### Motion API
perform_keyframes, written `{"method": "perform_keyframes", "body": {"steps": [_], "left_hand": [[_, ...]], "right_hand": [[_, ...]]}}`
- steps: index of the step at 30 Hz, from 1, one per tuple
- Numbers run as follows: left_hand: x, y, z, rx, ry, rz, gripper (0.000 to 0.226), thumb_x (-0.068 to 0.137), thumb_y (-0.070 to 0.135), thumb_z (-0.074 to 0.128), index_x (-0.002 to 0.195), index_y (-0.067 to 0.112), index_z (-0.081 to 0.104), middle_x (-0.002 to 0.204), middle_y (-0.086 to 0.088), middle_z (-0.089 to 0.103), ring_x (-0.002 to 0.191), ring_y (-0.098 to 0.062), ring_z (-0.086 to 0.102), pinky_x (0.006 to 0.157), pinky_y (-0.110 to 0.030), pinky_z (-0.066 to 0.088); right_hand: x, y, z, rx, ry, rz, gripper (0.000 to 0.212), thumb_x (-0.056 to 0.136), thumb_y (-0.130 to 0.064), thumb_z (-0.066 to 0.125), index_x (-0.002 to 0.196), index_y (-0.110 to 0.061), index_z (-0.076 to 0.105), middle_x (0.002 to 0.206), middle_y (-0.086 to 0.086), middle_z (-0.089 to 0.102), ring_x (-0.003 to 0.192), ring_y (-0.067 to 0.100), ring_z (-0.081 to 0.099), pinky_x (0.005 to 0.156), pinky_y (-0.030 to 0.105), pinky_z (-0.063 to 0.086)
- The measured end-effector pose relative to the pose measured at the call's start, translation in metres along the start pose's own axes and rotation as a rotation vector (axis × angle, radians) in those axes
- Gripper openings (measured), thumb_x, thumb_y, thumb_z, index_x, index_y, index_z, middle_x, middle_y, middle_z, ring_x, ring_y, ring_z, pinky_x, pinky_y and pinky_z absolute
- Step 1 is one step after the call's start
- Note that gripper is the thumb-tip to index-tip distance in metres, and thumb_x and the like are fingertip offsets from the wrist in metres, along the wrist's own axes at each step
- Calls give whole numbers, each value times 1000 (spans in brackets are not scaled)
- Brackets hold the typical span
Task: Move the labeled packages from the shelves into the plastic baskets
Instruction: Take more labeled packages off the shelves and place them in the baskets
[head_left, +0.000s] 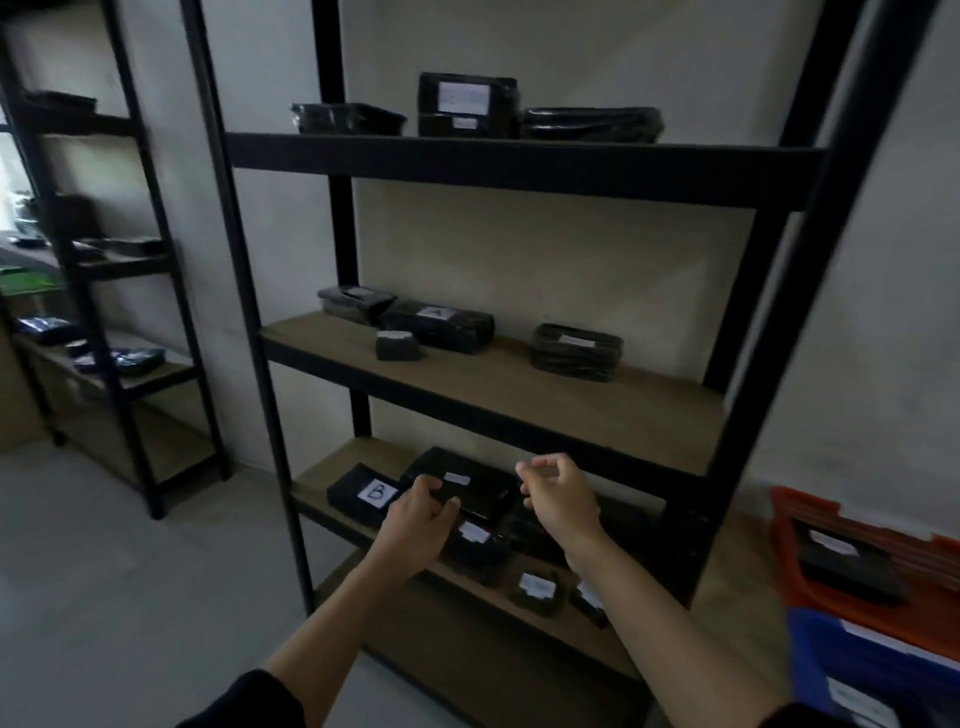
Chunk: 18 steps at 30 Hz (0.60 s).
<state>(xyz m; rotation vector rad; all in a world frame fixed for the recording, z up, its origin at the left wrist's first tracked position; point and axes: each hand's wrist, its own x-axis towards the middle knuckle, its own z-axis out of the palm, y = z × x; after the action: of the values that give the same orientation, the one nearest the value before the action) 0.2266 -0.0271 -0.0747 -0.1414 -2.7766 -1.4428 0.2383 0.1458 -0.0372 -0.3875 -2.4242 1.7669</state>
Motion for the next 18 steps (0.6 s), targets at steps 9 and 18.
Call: {"method": "perform_keyframes", "body": {"steps": [9,18], "left_hand": [[117,-76,-147,119,7,56,33,95,32,46,124,16,44,116,-5,59,102,-18,55,81,-27,40],[224,-101,-200,94,30,106,43,94,36,47,131,13,42,120,-8,58,104,-18,53,81,-26,38]], "right_hand": [[86,-75,158,112,33,10,24,90,-37,59,104,-18,59,101,8,67,89,22,64,66,29,49],[182,-116,216,13,96,8,24,90,-42,57,103,-22,55,102,3,63,94,20,60,83,38,52]]}}
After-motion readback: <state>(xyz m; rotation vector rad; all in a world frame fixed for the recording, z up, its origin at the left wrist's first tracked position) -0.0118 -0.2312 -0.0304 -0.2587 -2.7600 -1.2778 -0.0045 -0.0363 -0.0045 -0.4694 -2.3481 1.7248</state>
